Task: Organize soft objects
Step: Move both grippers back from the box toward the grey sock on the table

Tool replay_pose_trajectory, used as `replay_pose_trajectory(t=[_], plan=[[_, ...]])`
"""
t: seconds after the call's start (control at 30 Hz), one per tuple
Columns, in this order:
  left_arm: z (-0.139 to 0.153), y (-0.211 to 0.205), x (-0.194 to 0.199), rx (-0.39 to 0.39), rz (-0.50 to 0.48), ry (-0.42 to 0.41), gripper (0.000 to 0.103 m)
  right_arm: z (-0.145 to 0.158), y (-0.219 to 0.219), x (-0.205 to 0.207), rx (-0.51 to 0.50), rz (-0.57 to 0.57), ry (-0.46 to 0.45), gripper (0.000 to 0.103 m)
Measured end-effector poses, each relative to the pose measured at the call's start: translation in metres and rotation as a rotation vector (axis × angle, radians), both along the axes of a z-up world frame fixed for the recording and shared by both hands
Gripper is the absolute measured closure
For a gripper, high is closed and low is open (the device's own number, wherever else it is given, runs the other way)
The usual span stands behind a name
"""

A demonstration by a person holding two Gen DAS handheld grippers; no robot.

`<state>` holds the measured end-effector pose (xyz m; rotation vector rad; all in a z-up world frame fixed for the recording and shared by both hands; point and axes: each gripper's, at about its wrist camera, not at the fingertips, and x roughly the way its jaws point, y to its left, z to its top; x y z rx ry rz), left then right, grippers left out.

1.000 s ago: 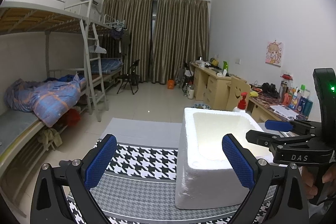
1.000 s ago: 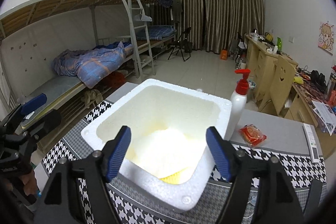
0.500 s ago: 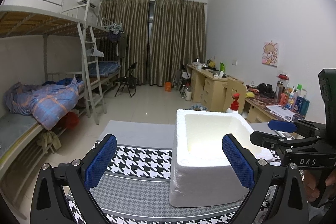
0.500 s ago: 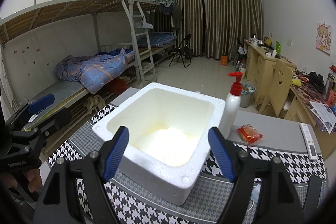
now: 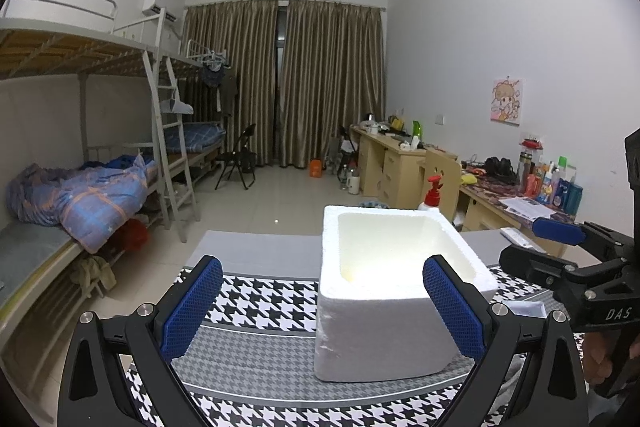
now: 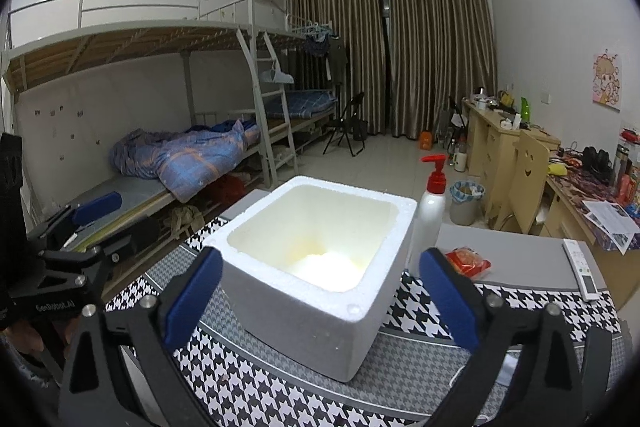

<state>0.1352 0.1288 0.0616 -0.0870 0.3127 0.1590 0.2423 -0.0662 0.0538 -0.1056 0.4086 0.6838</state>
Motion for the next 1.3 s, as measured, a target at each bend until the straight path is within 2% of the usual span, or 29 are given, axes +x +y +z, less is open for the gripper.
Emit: replay_pose_trajectory(t=[0.5, 1.3], plan=[[0.006, -0.017, -0.023, 0.000, -0.037, -0.041, 0.002, -0.003, -0.023, -0.019, 0.020, -0.029, -0.030, 0.002], [-0.012, -0.050, -0.029, -0.008, -0.154, -0.028, 0.002, -0.031, -0.071, -0.043, 0.022, -0.141, -0.034, 0.002]])
